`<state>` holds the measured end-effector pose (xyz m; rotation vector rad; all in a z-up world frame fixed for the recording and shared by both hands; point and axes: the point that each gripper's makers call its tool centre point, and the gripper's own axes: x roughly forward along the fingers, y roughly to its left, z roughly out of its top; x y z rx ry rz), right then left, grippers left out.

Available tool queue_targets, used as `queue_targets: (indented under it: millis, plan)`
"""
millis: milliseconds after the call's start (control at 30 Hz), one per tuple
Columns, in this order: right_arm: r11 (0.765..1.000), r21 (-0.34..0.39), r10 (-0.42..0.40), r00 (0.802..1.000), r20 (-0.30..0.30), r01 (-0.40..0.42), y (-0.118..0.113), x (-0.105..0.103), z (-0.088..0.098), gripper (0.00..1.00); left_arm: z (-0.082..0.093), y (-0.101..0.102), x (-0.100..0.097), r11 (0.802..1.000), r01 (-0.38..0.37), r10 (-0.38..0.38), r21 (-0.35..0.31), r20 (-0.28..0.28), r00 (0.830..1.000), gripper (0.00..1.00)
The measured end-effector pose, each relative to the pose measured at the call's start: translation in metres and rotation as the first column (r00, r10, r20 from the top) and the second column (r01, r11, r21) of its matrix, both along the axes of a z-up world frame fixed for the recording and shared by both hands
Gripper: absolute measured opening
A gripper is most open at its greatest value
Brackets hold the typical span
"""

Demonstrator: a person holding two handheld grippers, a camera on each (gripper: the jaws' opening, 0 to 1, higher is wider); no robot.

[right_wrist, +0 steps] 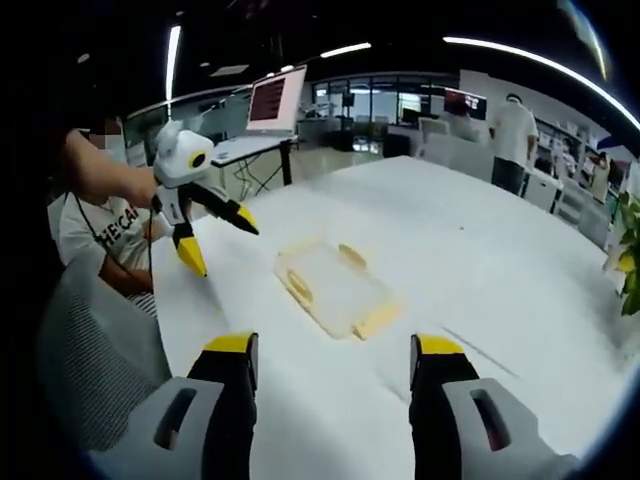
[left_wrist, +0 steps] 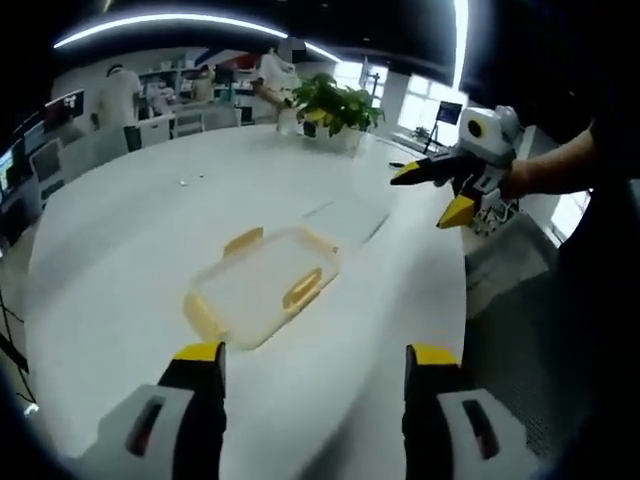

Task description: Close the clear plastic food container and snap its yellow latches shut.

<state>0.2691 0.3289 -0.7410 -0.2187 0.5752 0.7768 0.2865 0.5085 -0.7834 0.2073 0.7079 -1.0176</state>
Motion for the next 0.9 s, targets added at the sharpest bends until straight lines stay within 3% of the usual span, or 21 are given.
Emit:
queue_targets:
  millis: [167,267,533,767,900]
  plan:
    - [0.999,-0.027,0.021,1.000,0.001,-0.021,0.002,0.007,-0.008,0.57,-0.004,0.003,0.006,0.999,0.015,-0.015,0.028,0.003,1.000,0.69]
    - [0.998,-0.046,0.034,0.999,0.007,-0.034,0.003,0.013,-0.011,0.55,-0.007,0.009,0.010,0.993,0.070,-0.075,0.099,0.045,0.996,0.69]
    - [0.994,-0.090,0.066,0.998,0.024,-0.064,0.004,0.026,-0.012,0.56,-0.012,0.013,0.019,0.992,0.074,-0.078,0.105,0.037,0.996,0.68]
    - [0.989,-0.090,0.121,0.993,-0.006,-0.121,0.012,0.036,-0.019,0.57,-0.018,0.017,0.026,0.988,0.090,-0.095,0.128,0.036,0.995,0.65]
    - [0.979,-0.131,0.154,0.988,-0.008,-0.154,0.013,0.043,-0.022,0.56,-0.020,0.018,0.033,0.984,0.107,-0.114,0.146,0.042,0.993,0.62]
